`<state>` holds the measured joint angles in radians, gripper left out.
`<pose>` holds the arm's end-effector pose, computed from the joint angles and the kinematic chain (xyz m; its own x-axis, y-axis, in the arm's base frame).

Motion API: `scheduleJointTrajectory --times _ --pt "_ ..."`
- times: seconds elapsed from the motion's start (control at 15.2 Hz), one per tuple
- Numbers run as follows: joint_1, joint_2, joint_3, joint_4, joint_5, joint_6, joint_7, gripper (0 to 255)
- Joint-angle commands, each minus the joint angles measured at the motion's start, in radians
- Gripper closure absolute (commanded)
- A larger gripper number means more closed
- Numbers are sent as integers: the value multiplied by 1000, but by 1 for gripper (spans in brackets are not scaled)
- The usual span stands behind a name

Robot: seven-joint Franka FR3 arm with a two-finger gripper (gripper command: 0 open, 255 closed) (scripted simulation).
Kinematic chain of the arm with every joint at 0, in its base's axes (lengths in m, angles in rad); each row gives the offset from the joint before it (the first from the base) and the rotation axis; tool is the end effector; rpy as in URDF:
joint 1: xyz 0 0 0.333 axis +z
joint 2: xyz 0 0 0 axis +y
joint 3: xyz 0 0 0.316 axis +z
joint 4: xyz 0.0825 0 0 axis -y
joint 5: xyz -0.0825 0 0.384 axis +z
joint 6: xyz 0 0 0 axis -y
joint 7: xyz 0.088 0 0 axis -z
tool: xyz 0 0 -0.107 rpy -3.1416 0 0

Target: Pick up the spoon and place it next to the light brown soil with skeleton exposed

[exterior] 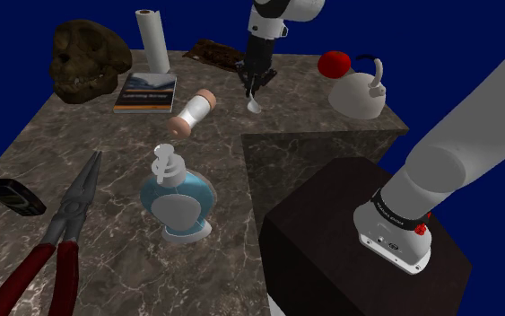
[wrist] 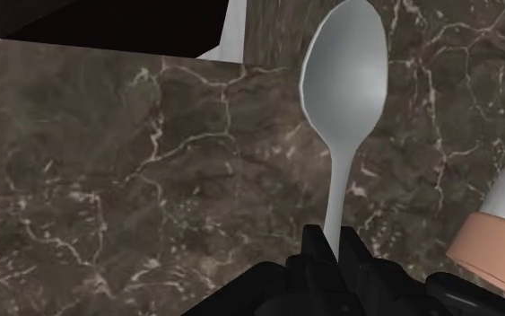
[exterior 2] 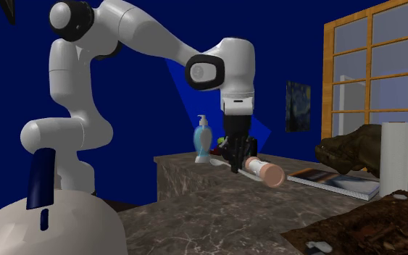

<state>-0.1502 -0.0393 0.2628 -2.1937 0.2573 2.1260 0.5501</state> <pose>0.5171 0.0705 0.4002 0.8353 -0.5310 -0.1423 -0.5485 -0.8226 -0.1500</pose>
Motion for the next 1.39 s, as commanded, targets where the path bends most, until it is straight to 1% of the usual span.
scheduleJointTrajectory --times 0.0,0.53,1.06,1.12,1.32 --pt "1 9 2 -19 2 28 -4 255" --pt "5 72 6 -68 3 138 -19 255" --pt "5 71 6 -68 3 138 -19 255" --pt "5 71 6 -68 3 138 -19 0" --pt "5 71 6 -68 3 138 -19 0"
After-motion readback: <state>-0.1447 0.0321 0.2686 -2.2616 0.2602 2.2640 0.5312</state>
